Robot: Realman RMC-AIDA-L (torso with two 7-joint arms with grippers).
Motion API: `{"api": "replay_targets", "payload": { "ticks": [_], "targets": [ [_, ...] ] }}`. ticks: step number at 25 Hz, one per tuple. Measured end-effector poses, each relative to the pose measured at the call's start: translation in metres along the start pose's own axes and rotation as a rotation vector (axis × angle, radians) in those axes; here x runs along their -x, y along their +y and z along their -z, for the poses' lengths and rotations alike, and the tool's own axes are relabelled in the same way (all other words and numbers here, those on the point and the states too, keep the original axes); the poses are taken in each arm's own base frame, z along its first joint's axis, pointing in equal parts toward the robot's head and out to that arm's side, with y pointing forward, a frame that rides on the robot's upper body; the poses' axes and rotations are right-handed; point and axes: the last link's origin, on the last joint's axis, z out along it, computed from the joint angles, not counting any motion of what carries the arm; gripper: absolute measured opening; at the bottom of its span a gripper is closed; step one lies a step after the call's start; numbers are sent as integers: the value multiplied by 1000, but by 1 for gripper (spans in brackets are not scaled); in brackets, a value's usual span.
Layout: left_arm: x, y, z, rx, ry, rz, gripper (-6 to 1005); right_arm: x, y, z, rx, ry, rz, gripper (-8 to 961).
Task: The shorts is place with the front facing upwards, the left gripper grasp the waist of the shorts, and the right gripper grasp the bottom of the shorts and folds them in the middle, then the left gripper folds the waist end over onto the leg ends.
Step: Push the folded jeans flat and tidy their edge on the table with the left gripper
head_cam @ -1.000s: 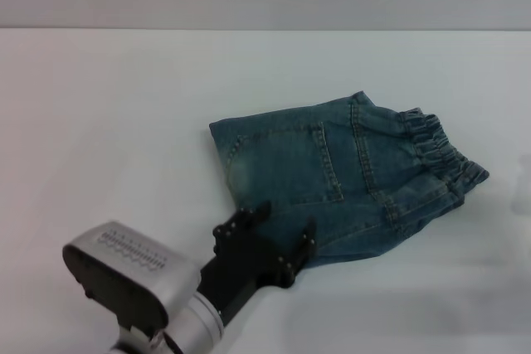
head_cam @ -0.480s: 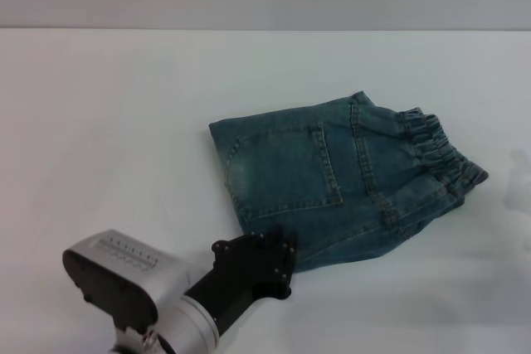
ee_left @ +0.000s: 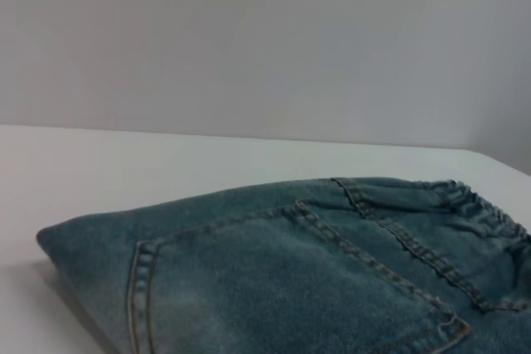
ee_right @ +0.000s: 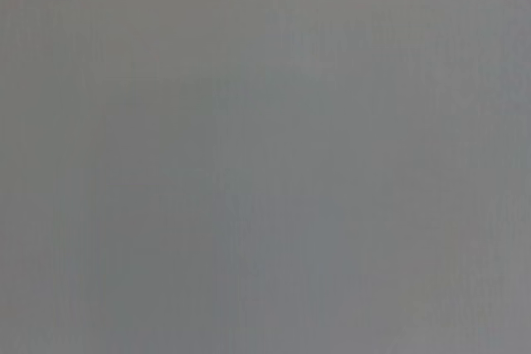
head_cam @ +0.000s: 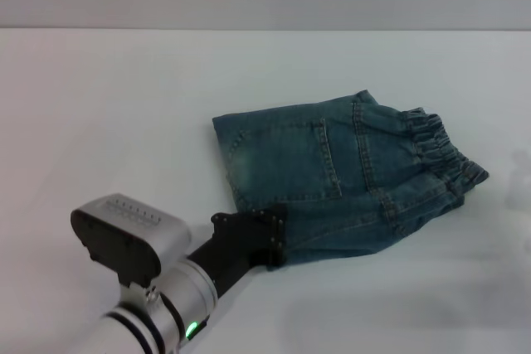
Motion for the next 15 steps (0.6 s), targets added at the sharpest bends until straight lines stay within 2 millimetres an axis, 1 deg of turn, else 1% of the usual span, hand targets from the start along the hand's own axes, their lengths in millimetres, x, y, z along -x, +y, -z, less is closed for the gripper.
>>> {"api": "replay_targets", "payload": {
  "ticks": [2, 6, 12, 15],
  "targets": [
    [-2, -4, -3, 1, -2, 4, -2, 1, 0, 1, -2, -5, -12, 24],
    [-5, -10, -10, 2, -7, 0, 5, 3, 0, 3, -9, -15, -20, 26],
    [-8, -15, -19, 0, -14, -18, 17, 4, 0, 5, -12, -21, -24, 28],
    [-13, -18, -25, 3, -16, -32, 22, 4, 0, 6, -14, -20, -25, 29]
  ]
}}
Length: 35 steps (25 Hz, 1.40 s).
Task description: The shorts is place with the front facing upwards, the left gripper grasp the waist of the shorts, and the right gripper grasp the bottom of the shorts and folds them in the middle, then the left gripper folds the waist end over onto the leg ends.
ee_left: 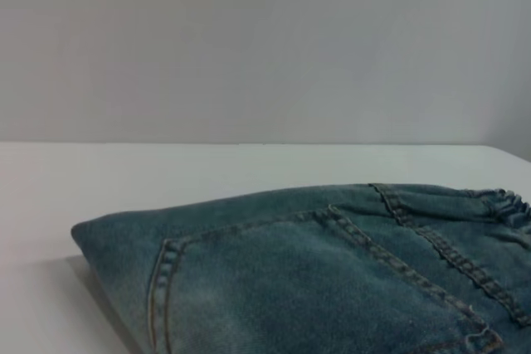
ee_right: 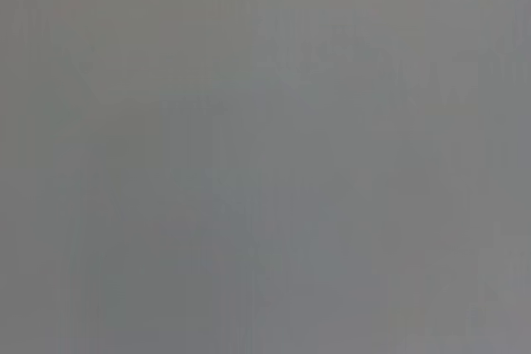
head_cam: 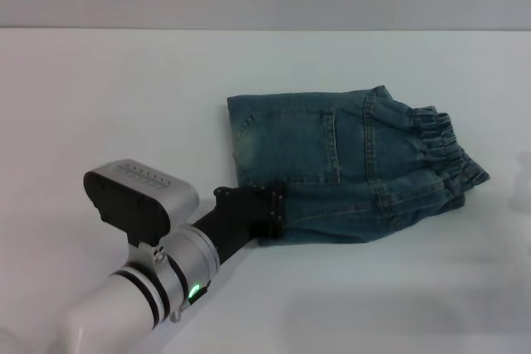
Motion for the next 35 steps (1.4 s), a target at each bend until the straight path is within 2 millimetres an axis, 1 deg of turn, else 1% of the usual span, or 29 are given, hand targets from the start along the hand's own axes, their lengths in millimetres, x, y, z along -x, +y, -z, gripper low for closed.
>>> {"api": "replay_targets", "payload": {
  "ticks": [7, 17, 23, 26, 29, 32, 35],
  "targets": [
    [-4, -7, -7, 0, -6, -5, 35, 0, -1, 3, -5, 1, -2, 32],
    [-15, -10, -17, 11, 8, -43, 54, -1, 0, 5, -4, 5, -11, 36],
    [-19, -8, -14, 21, 63, -35, 65, -1, 1, 6, -2, 7, -10, 39],
    [-27, -10, -3, 19, 147, -23, 70, -2, 3, 6, 8, 9, -7, 40],
    [-35, -18, 15, -16, 254, -32, 76, -1, 3, 7, 13, 2, 3, 41],
    [-43, -38, 34, -119, 365, -101, 81, 2, 0, 10, -1, -29, 44, 43],
    [-46, -65, 53, -291, 434, -193, 87, 9, -9, 12, -49, -75, 87, 44]
  ]
}}
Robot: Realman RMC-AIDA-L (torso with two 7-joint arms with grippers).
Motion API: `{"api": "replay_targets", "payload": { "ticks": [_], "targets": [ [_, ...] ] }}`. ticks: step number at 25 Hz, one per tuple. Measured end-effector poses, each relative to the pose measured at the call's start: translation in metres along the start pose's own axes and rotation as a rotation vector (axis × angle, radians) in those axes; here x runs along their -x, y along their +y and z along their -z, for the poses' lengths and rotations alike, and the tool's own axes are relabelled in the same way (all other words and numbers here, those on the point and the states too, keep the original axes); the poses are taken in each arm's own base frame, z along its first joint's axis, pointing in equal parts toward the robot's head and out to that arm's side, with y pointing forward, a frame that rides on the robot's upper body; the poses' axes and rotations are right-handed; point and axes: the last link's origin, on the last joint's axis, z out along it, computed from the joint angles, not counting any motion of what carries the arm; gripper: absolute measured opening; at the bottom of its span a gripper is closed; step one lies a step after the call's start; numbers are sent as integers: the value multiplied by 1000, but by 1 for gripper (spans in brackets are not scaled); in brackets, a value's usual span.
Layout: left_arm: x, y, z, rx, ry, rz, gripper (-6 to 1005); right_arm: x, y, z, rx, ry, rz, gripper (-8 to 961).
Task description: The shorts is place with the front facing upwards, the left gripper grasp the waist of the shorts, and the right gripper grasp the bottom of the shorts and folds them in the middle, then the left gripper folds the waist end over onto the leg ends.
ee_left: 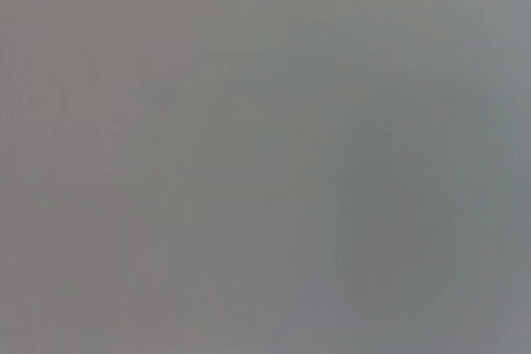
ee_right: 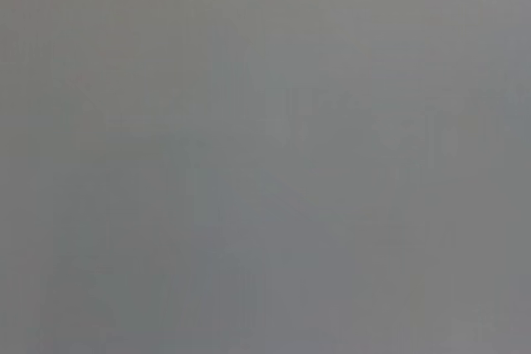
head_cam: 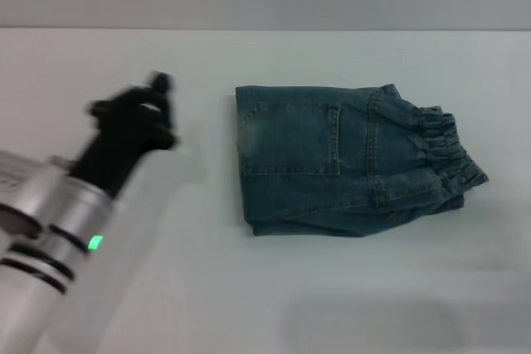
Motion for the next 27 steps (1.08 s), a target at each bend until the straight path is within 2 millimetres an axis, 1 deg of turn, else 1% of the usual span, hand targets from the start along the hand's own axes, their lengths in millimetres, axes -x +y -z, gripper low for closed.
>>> {"api": "replay_targets", "payload": {
  "ticks": [2, 3, 6, 11, 14, 15, 17, 20, 26, 27],
  "targets": [
    [3, -18, 6, -90, -4, -43, 91, 1, -9, 0, -49, -12, -1, 45],
    [3, -21, 8, -106, -7, -50, 92, 1, -12, 0, -68, -13, -3, 45],
    [11, -32, 15, -133, -35, -69, 98, -1, -16, 0, -86, -3, -6, 150],
    [18, -36, 19, -139, -58, -66, 276, -4, -15, 0, -91, 5, -12, 337],
    [18, -35, 21, -141, -52, -62, 404, -5, -21, 5, -137, 11, -23, 454],
    [18, -36, 21, -143, -52, -62, 451, -7, -25, 9, -161, 15, -21, 475],
    [18, -36, 22, -144, -52, -56, 544, -7, -26, 12, -165, 14, -16, 518],
    [18, -38, 21, -145, -50, -35, 623, -5, -31, 19, -194, -14, -14, 581],
    [20, -38, 21, -143, -57, -36, 782, -5, -35, 20, -202, -16, -71, 718],
    [20, -38, 21, -142, -58, -36, 782, -5, -36, 21, -205, -21, -90, 750]
  ]
}}
